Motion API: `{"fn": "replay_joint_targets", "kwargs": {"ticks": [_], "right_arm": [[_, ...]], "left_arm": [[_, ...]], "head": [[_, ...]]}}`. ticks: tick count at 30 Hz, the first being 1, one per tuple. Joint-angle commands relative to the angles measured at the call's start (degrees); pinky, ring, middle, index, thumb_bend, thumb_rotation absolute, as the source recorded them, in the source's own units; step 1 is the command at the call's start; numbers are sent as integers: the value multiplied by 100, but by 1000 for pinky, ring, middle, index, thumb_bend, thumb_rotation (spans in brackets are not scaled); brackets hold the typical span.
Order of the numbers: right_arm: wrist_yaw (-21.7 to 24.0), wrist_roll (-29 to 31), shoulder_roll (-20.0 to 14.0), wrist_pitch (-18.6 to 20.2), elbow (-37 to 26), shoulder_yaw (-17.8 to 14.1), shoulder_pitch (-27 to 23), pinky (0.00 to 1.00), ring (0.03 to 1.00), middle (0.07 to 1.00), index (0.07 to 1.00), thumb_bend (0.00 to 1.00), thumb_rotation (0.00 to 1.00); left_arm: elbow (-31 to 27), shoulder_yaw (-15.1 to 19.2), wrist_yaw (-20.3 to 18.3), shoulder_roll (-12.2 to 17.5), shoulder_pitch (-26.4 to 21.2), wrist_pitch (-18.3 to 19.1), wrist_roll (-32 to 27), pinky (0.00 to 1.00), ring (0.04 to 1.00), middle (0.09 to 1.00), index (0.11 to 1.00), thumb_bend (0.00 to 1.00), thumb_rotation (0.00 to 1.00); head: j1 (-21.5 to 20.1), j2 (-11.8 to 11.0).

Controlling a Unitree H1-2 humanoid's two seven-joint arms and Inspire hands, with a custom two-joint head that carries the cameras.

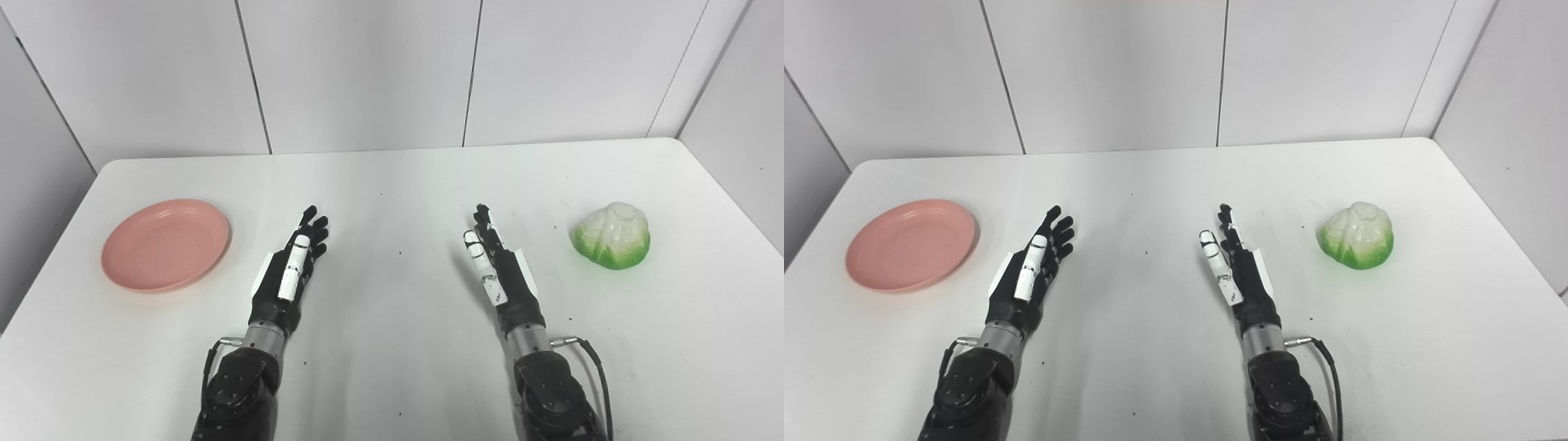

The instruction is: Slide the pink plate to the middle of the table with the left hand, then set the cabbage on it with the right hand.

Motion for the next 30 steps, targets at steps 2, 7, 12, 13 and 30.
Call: {"fn": "replay_joint_targets", "kwargs": {"ticks": [2, 7, 12, 13, 30], "right_arm": [[-11, 26, 18, -221, -23, 14, -13, 954, 977, 981, 993, 333, 1000], [-26, 7, 16, -208, -16, 15, -17, 946, 977, 980, 991, 322, 1000], [-12, 34, 16, -231, -7, 11, -24, 953, 976, 981, 992, 320, 1000], [-10, 37, 15, -238, -6, 12, -25, 953, 976, 981, 992, 321, 1000], [223, 334, -225, -174, -279, -81, 111, 993, 978, 989, 999, 256, 1000]], "left_arm": [[87, -13, 1, 33, 114, -46, 50, 975, 961, 956, 959, 454, 1000], [51, 2, 21, 6, 124, -1, 43, 965, 958, 954, 958, 447, 1000], [36, 3, 19, 3, 125, 29, 36, 970, 960, 954, 957, 446, 1000], [31, 1, 18, 4, 126, 41, 36, 973, 961, 954, 958, 447, 1000], [289, -186, 204, -268, 86, -223, 352, 949, 949, 943, 947, 455, 1000]], "head": [[5, -6], [17, -12], [28, -14], [28, -13], [1592, -251]]}}
